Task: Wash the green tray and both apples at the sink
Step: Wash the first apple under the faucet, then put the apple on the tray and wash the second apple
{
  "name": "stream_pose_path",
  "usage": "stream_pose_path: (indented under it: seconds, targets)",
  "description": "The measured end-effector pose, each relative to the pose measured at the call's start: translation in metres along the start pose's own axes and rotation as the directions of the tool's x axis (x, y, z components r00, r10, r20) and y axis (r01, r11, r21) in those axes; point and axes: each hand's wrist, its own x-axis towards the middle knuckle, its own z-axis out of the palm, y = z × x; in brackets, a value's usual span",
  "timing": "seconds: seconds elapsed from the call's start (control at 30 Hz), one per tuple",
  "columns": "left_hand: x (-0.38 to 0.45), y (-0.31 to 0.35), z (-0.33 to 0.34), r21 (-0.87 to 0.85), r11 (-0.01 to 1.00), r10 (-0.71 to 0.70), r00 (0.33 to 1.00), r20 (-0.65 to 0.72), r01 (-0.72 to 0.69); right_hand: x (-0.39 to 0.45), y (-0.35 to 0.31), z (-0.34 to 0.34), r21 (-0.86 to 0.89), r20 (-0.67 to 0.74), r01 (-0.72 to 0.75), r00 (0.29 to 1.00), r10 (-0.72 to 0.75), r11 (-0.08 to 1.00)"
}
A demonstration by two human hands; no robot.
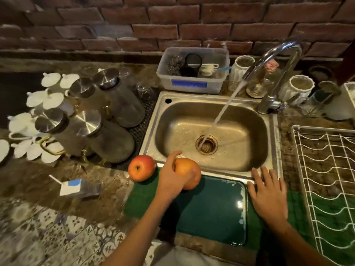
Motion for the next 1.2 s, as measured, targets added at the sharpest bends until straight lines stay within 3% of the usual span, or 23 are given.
stream_pose_path:
  seconds: [0.1,0.23,0.5,0.77,0.97,1.07,1.2]
  targets:
    - [-0.025,-0.020,-0.014,0.262,0.959,0.100,0.994,0.051,-0.110,0.001,-0.001,0.000,0.009,-0.028,0.005,1.000,-0.005,1.000]
    - [-0.051,-0.042,-0.021,0.524,0.810,0.231,0.965,0.123,-0.261,-0.001,-0.003,0.000,0.037,-0.054,0.008,0.999,-0.006,0.999]
    - [-0.069,-0.050,-0.017,0.683,0.640,0.304,0.933,0.193,-0.350,-0.002,-0.003,0.000,0.044,-0.056,0.009,0.998,-0.006,0.999]
    - [-0.064,-0.045,-0.021,0.685,0.668,0.226,0.956,0.186,-0.291,-0.002,-0.002,0.002,0.028,-0.058,0.004,0.998,-0.003,1.000]
    - [-0.027,-0.042,-0.056,0.699,0.702,0.358,0.916,-0.179,-0.138,0.001,0.000,0.004,-0.005,-0.053,-0.005,0.999,0.005,1.000]
    - [-0.001,-0.045,-0.075,0.720,0.694,0.226,0.950,-0.217,-0.001,0.002,-0.001,0.004,-0.025,-0.031,-0.026,0.999,0.025,0.999]
    - [0.023,-0.050,-0.084,0.768,0.639,0.070,0.991,-0.115,0.044,0.002,-0.007,-0.001,-0.020,-0.005,-0.058,0.998,0.058,0.998]
